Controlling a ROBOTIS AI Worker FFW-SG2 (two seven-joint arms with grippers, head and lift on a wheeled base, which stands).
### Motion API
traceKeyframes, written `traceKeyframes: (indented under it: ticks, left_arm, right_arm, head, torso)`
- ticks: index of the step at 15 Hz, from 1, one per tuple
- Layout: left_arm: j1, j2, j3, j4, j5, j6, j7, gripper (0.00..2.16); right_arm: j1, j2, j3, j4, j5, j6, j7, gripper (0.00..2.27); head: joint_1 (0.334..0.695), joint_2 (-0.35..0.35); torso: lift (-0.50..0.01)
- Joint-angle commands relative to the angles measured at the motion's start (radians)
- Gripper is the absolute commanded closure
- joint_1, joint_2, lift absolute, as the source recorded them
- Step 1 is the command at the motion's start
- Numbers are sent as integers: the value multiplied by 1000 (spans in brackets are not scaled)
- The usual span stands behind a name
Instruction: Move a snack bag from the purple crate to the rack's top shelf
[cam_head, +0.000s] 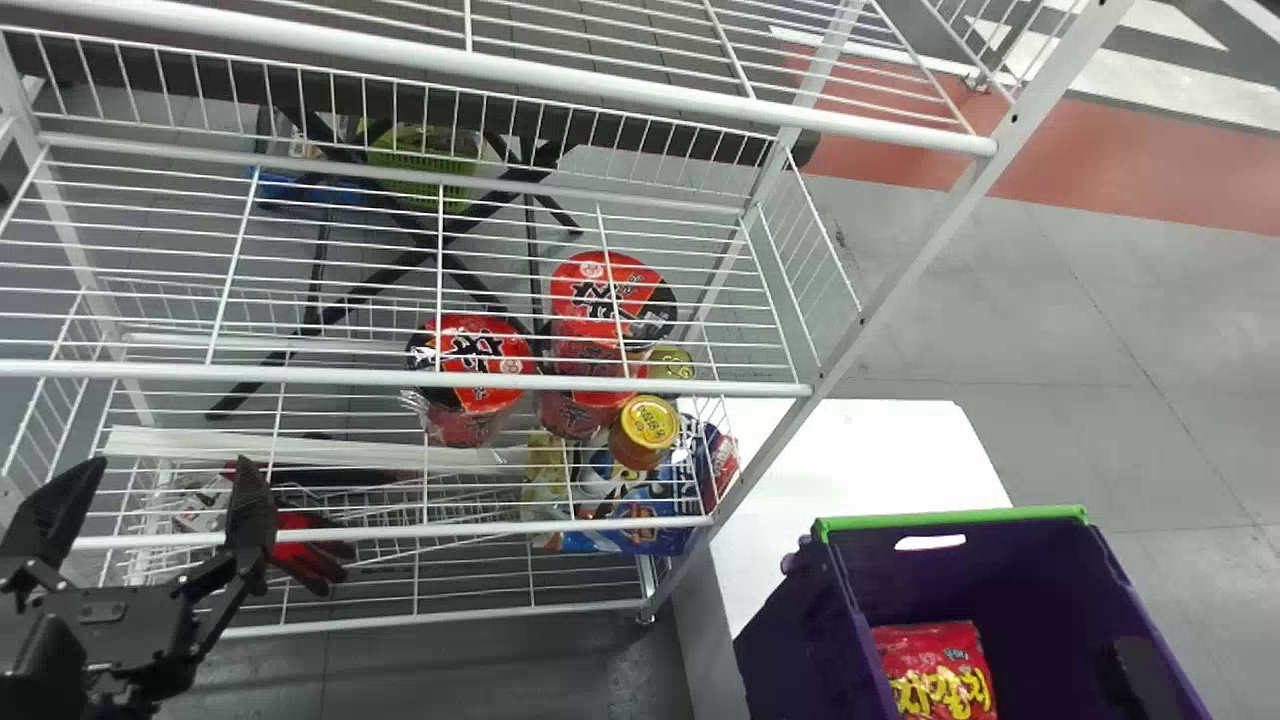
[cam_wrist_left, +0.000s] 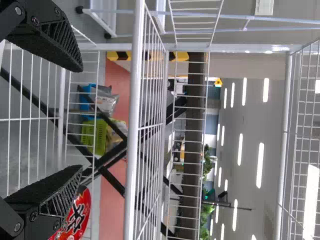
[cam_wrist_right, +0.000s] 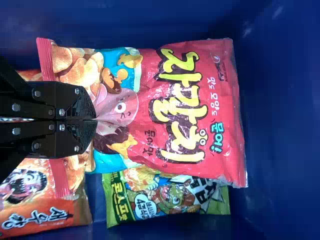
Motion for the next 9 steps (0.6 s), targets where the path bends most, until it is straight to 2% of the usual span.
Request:
traceKeyframes:
  ticks: [1, 4, 9]
  left_arm:
    - [0, -2, -1, -2, 0, -12, 1, 137]
    - [5, 0, 4, -8, 0, -21, 1, 137]
    - [13, -2, 7, -18, 0, -18, 1, 137]
  right_arm:
    - [4, 2, -18, -6, -9, -9, 0, 1777]
    - [20, 15, -46, -17, -23, -49, 3, 1777]
    - [24, 11, -55, -17, -41, -61, 3, 1777]
  head:
    - [695, -350]
    - [695, -350]
    - [695, -350]
  torso:
    - [-343]
    - [-331]
    - [-311]
